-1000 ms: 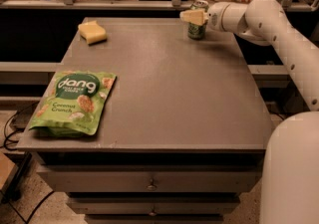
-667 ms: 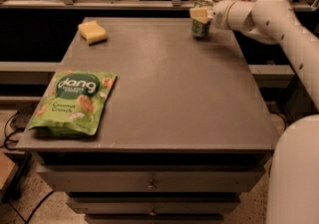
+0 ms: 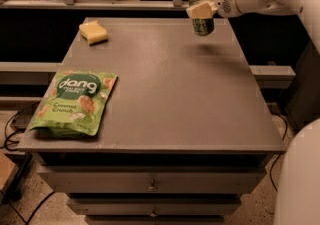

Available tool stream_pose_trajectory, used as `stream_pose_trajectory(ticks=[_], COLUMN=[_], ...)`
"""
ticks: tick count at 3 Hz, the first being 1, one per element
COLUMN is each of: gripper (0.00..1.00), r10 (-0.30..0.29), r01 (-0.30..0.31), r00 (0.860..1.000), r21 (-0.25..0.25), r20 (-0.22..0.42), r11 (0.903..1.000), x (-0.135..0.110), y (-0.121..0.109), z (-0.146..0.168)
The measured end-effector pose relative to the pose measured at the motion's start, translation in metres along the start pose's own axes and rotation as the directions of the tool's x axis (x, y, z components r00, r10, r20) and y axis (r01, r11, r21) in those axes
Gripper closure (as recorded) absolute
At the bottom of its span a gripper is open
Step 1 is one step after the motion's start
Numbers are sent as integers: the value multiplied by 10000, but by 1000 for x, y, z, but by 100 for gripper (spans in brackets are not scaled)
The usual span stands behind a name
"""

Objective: Knock green can over

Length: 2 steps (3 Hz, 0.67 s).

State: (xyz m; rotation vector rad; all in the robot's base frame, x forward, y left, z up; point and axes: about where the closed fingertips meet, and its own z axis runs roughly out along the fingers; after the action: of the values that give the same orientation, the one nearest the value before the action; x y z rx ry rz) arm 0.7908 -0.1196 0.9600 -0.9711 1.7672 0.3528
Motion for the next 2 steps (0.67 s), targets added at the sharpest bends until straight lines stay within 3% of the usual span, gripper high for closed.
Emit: stream_pose_trajectory(ticks=[1, 2], gripper=[100, 100], r10=[-1881, -3401], r01=[1707, 2709], r00=[9674, 8896], r21=[-1121, -2473], r20=[-1694, -3050], r11=[9789, 9303], x=[2, 21], y=[46, 88], z=[-33, -55])
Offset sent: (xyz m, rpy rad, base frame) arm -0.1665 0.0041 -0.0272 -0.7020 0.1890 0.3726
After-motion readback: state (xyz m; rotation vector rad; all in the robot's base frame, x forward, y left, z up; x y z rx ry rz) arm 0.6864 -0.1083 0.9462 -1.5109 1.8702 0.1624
